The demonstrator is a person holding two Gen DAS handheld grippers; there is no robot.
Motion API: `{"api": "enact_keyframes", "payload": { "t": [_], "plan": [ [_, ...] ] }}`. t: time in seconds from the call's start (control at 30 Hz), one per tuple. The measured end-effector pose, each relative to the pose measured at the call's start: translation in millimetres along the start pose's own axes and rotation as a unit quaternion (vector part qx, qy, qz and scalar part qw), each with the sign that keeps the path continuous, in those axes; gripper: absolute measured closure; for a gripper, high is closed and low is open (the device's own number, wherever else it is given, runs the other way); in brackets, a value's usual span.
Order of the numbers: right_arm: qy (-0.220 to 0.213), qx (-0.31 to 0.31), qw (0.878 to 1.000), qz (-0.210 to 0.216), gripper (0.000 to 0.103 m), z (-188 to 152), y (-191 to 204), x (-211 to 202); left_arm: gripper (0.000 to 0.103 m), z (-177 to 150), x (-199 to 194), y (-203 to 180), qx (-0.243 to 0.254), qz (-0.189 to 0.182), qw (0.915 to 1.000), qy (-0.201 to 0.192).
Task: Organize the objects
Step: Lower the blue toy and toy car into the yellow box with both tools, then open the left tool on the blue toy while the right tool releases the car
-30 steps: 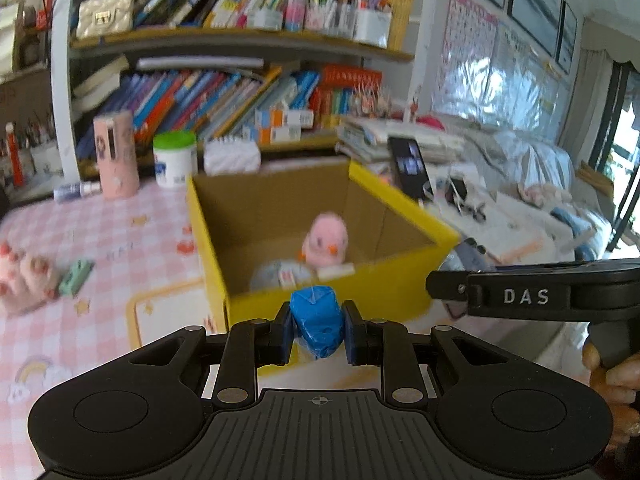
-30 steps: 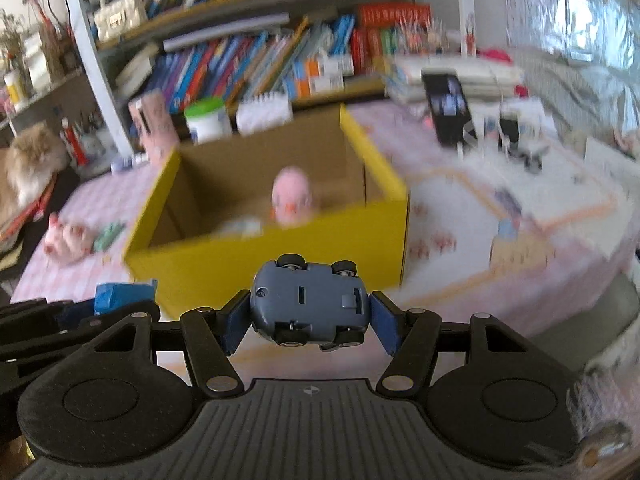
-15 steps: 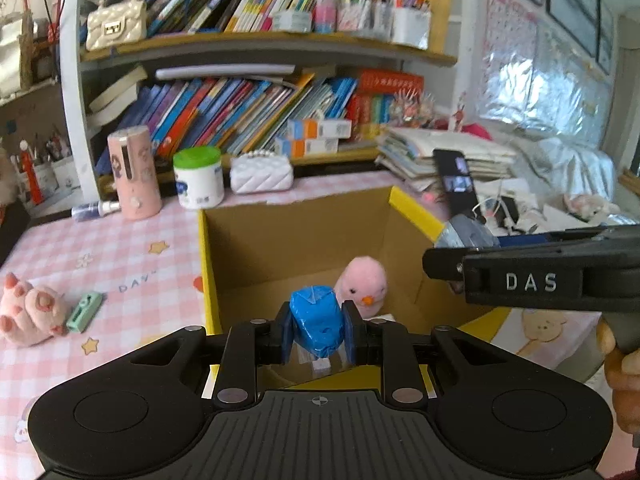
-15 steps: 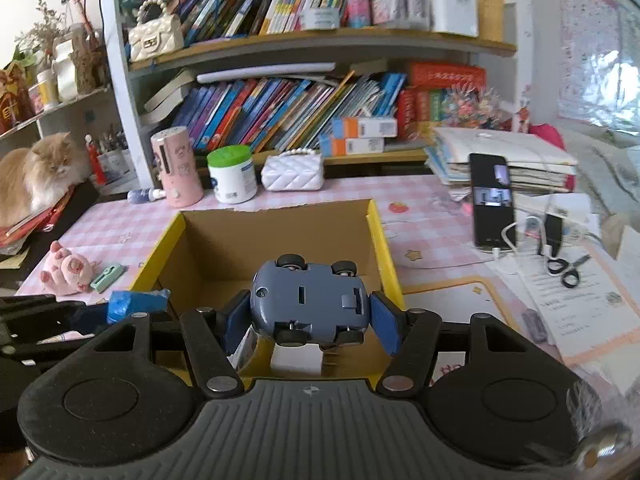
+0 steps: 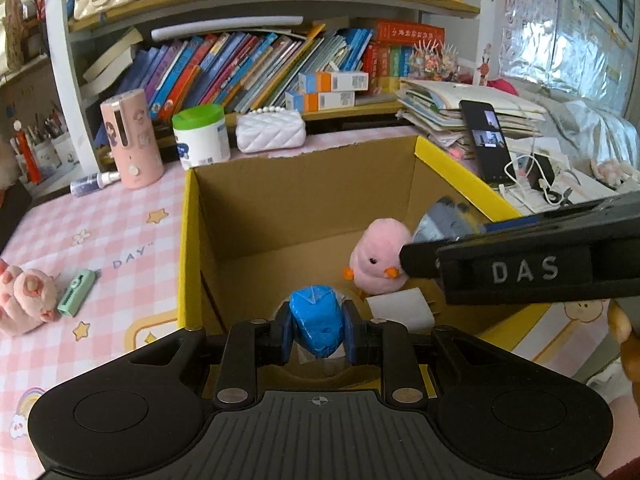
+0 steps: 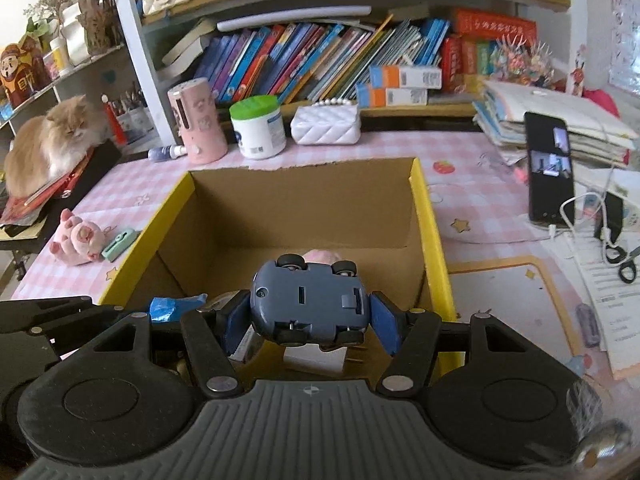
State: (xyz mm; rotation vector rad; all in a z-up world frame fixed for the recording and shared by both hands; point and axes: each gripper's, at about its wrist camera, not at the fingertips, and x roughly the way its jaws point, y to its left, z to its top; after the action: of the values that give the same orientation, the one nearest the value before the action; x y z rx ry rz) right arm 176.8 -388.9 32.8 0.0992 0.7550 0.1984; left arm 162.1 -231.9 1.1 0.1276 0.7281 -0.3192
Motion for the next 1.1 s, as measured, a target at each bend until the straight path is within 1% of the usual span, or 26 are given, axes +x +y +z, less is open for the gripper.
{"api": "enact_keyframes", "payload": {
  "t": [0.17, 0.37, 0.6, 0.77, 0.83, 0.9, 1.07, 1.1],
  "plan": [
    [0.04, 0.004, 0.999, 0.016, 0.042, -0.4, -2.5, 17.6, 0.08, 0.3, 3.9, 2.5, -0.012, -0.007, 0.9999, 0.004],
    [0.065, 0.005, 0.997, 0.04, 0.042, -1.7, 0.1, 28.4, 0.079, -0.1, 4.0, 4.4, -0.016, -0.006, 0.9998, 0.004],
    [0.086, 0.034, 0.995, 0.043, 0.042, -2.4, -8.4, 35.6, 0.077, -0.8, 0.1, 2.0, -0.014, 0.002, 0.9999, -0.004],
    [0.07, 0.034, 0.996, 0.045, 0.042, -2.5, -5.5, 24.6, 0.07, -2.0, -11.2, 3.0, -0.025, 0.0, 0.9995, -0.021],
    [0.062, 0.035, 0.996, 0.046, 0.042, -1.9, -5.4, 19.5, 0.06, -2.1, -17.9, 3.4, -0.03, 0.001, 0.9991, -0.03],
    [0.05, 0.035, 0.997, 0.046, 0.042, -1.4, -5.0, 12.9, 0.055, -3.1, -26.1, 3.6, -0.034, 0.003, 0.9985, -0.044],
    [0.013, 0.034, 0.999, 0.04, 0.042, -1.5, 0.2, -8.1, 0.052, -6.2, -45.2, 4.5, -0.04, 0.004, 0.9969, -0.067],
    [0.004, 0.034, 0.999, 0.035, 0.041, -2.7, 1.3, -13.4, 0.048, -8.2, -49.0, 5.0, -0.041, 0.004, 0.9966, -0.072]
  ]
}}
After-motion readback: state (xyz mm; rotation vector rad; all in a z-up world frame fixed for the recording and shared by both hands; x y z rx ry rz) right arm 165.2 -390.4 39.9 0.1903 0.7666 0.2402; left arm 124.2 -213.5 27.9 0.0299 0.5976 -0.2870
